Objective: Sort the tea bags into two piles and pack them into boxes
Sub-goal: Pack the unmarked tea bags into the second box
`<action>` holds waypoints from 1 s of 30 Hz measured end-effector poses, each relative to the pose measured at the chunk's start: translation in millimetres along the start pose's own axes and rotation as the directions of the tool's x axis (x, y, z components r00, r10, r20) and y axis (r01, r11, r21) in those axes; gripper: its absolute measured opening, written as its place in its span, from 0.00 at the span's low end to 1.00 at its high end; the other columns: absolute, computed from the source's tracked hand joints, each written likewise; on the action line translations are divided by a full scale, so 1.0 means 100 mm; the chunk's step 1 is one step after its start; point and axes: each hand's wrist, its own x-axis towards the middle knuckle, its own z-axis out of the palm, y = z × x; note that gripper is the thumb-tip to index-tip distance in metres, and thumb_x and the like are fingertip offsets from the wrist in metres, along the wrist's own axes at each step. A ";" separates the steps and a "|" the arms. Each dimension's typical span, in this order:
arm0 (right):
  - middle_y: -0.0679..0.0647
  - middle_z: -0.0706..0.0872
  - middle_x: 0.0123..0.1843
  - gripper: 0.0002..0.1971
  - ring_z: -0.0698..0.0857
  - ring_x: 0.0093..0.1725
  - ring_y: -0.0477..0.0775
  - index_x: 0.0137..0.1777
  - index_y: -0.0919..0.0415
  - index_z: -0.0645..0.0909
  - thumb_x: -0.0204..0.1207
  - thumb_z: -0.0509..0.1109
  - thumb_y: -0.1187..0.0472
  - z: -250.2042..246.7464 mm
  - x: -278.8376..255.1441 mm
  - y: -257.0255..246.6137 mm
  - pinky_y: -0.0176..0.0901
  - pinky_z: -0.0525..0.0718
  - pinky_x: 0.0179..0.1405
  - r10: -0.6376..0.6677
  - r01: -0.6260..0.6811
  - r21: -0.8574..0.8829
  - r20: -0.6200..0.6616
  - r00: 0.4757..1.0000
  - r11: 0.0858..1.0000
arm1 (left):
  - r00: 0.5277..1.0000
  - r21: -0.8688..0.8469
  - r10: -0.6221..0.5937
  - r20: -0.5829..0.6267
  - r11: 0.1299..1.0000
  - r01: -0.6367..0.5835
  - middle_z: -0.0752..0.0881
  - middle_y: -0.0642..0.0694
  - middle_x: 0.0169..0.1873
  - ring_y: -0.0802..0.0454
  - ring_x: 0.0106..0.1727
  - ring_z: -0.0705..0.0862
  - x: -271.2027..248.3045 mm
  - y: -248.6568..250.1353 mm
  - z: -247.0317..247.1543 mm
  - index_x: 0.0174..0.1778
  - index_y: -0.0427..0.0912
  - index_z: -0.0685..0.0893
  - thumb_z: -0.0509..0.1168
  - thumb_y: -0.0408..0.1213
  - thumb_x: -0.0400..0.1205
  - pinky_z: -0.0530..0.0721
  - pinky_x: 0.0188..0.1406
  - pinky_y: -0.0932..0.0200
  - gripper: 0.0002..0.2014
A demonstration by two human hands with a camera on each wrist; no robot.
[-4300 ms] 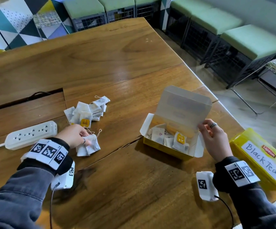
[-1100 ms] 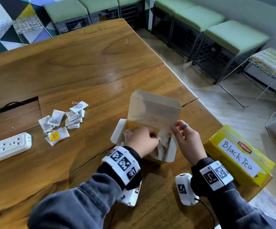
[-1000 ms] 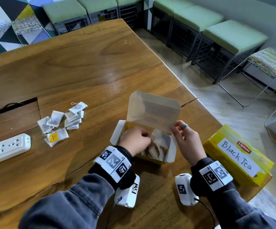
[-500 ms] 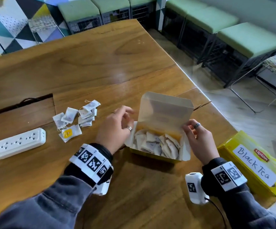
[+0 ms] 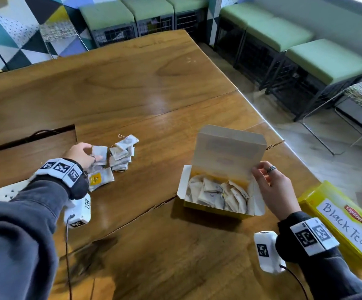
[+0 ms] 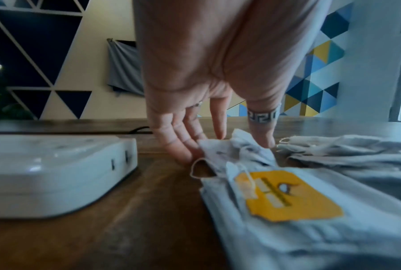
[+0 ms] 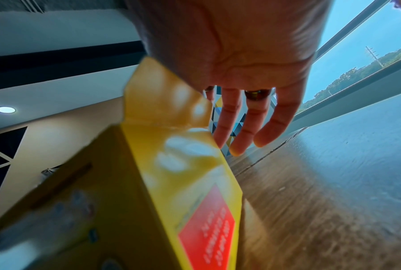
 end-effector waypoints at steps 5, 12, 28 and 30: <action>0.51 0.81 0.39 0.05 0.77 0.36 0.45 0.48 0.55 0.76 0.82 0.61 0.57 0.01 0.01 0.00 0.31 0.72 0.32 0.001 -0.001 0.003 -0.010 1.000 1.000 | 1.000 -0.151 0.001 -0.008 0.989 -0.002 0.80 0.35 0.66 0.37 0.64 0.79 0.02 -0.03 0.07 0.62 0.35 0.80 0.73 0.38 0.75 0.75 0.61 0.50 0.21; 0.49 0.80 0.38 0.04 0.77 0.36 0.46 0.48 0.55 0.76 0.82 0.61 0.57 0.00 0.00 0.02 0.32 0.73 0.33 -0.008 0.008 0.002 -0.001 1.000 1.000 | 0.984 -0.490 0.058 -0.169 0.861 -0.135 0.87 0.41 0.45 0.44 0.45 0.83 -0.13 0.06 -0.18 0.35 0.49 0.80 0.71 0.34 0.76 0.84 0.50 0.48 0.08; 0.41 0.78 0.36 0.04 0.76 0.36 0.37 0.48 0.54 0.74 0.83 0.59 0.58 -0.06 0.00 0.02 0.29 0.72 0.32 -0.015 0.013 0.018 0.070 0.997 1.000 | 0.708 -0.238 0.649 0.277 0.760 -0.604 0.83 0.44 0.46 0.46 0.50 0.83 -1.68 1.65 0.83 0.47 0.43 0.78 0.63 0.24 0.77 0.83 0.50 0.53 0.09; 0.39 0.77 0.36 0.04 0.77 0.37 0.37 0.48 0.54 0.73 0.83 0.59 0.59 -0.08 -0.01 0.02 0.26 0.71 0.32 -0.004 0.002 0.031 0.064 0.998 1.000 | 0.683 -0.218 0.706 0.186 0.708 -0.672 0.80 0.44 0.44 0.45 0.48 0.82 -1.72 1.62 0.82 0.52 0.42 0.78 0.60 0.22 0.77 0.83 0.49 0.49 0.13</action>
